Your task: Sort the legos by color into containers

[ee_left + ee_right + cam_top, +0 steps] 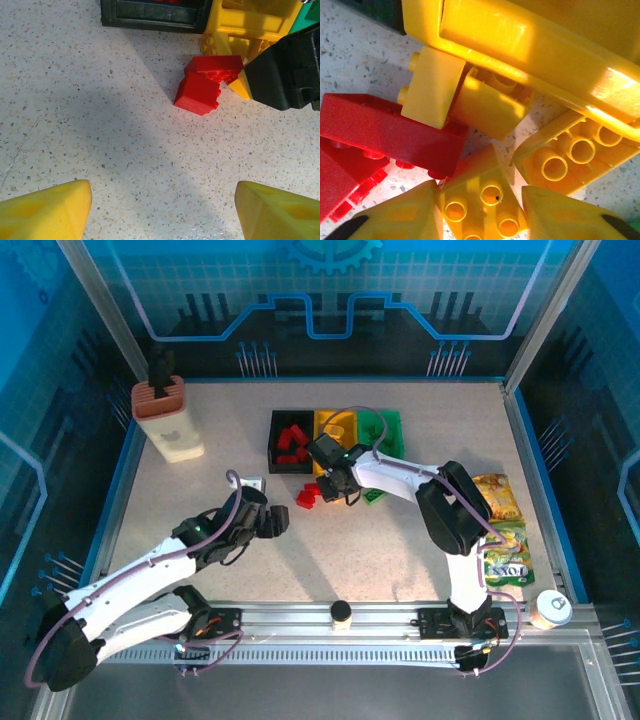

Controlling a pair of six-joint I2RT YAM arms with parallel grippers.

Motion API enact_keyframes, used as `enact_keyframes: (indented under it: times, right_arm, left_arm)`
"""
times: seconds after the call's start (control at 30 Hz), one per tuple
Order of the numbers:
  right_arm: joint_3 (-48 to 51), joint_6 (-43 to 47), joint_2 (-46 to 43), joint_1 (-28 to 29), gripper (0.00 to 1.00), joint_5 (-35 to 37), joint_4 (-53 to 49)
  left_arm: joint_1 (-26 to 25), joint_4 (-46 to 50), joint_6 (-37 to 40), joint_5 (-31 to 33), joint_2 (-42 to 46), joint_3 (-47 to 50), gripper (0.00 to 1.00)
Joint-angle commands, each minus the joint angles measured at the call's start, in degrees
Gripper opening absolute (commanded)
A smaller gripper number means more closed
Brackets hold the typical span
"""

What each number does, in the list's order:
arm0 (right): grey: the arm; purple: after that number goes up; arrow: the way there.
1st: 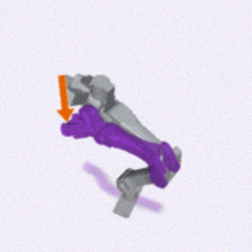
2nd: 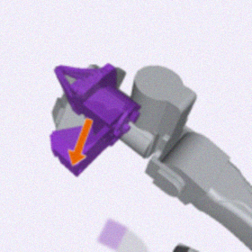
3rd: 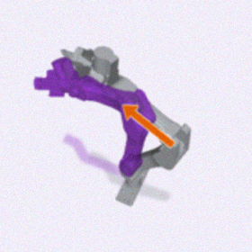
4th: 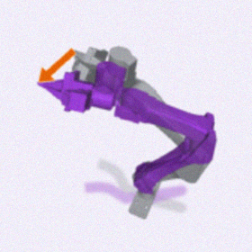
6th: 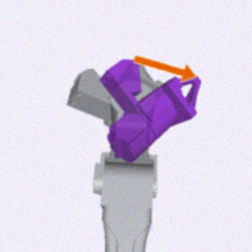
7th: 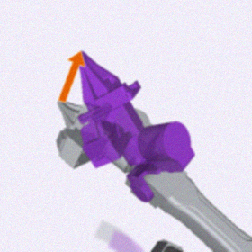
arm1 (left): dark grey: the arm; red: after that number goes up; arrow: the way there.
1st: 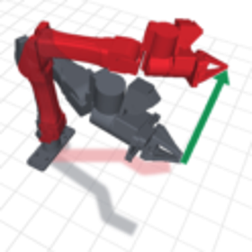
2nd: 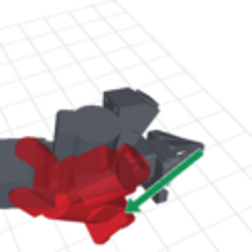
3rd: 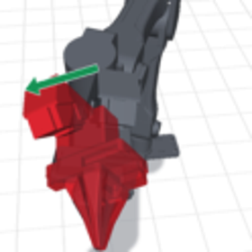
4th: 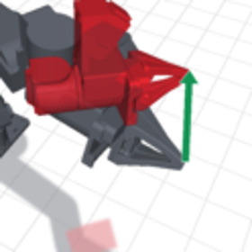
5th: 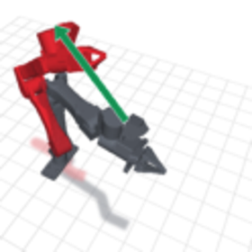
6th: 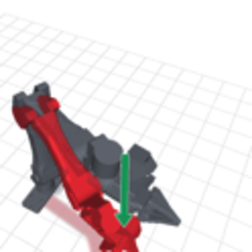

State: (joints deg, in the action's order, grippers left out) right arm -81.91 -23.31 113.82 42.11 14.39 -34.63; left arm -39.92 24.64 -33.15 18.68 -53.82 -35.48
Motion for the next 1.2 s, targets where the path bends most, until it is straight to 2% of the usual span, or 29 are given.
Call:
enact_keyframes:
  times: [0.0,0.17,0.33,0.63,0.7,0.77,0.8,0.83,1.17]
  right_arm:
    - [1.9,-0.4,-3.0,0.8,0.34,0.1,-1.3]
    - [1.8,0.1,-7.8,0.9,0.31,1.9,-2.2]
    - [-4.2,2.6,-8.9,-1.4,0.31,2.8,-4.2]
    - [-25.0,7.2,4.6,-7.6,0.32,2.3,-12.3]
    - [-28.0,7.4,6.7,-8.5,0.36,2.6,-13.4]
    - [-29.5,7.4,7.6,-9.0,0.52,2.4,-14.0]
    - [-29.8,7.2,7.6,-9.0,0.64,2.5,-14.2]
    - [-29.6,7.1,7.2,-8.9,0.68,2.6,-14.2]
    - [-11.4,3.9,-5.1,-6.4,0.69,3.0,-6.3]
  left_arm:
    - [-0.1,0.2,-0.8,0.8,0.9,0.5,0.76]
    - [-0.1,0.3,-0.7,0.9,0.8,0.2,0.76]
    - [-0.1,0.1,-0.8,0.7,0.9,0.2,0.76]
    - [-0.3,1.3,-2.1,-0.4,1.8,0.9,0.76]
    - [-0.5,1.6,-2.2,-0.4,2.8,1.1,0.76]
    - [-0.5,1.6,-2.3,-0.5,3.4,1.4,0.76]
    - [-0.5,1.6,-2.3,-0.6,3.6,1.5,0.76]
    - [-0.5,1.6,-2.2,-0.6,3.7,1.4,0.76]
    - [-0.6,0.1,-1.0,-0.8,1.8,0.7,0.77]
